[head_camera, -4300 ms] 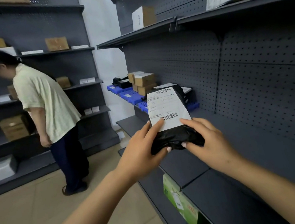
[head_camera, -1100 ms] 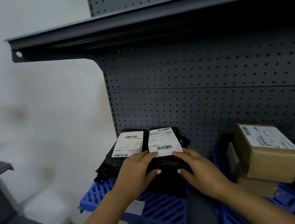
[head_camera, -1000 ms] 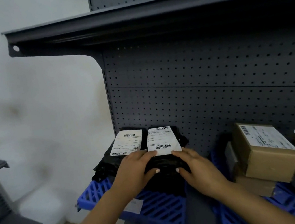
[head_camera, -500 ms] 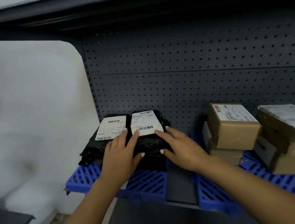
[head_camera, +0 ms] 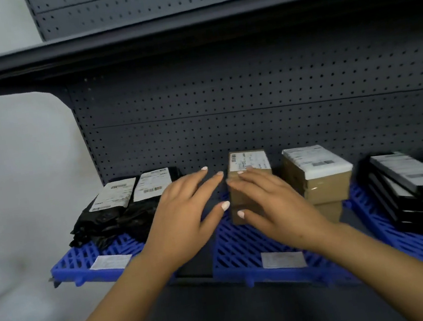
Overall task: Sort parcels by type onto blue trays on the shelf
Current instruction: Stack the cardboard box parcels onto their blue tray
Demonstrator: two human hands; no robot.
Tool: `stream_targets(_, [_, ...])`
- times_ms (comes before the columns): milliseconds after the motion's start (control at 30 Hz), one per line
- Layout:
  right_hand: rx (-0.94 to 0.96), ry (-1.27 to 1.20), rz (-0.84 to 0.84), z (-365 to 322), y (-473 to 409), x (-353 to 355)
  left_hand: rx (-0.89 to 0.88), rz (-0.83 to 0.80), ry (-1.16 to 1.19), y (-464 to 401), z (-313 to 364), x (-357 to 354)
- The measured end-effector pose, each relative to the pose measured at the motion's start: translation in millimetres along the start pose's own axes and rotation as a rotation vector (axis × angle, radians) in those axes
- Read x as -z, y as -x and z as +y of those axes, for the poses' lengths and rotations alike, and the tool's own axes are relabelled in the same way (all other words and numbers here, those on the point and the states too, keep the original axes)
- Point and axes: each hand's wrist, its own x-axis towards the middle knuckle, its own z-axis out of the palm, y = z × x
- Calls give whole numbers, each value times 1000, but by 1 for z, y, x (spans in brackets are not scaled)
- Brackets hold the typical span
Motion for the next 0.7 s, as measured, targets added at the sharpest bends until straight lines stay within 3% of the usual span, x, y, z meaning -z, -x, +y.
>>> stream_targets(433, [-137, 158, 120, 78, 167, 207, -154, 128, 146, -62, 247, 34])
stream_targets(700, [-219, 243, 159, 98, 225, 300, -227, 109, 143, -95, 333, 55])
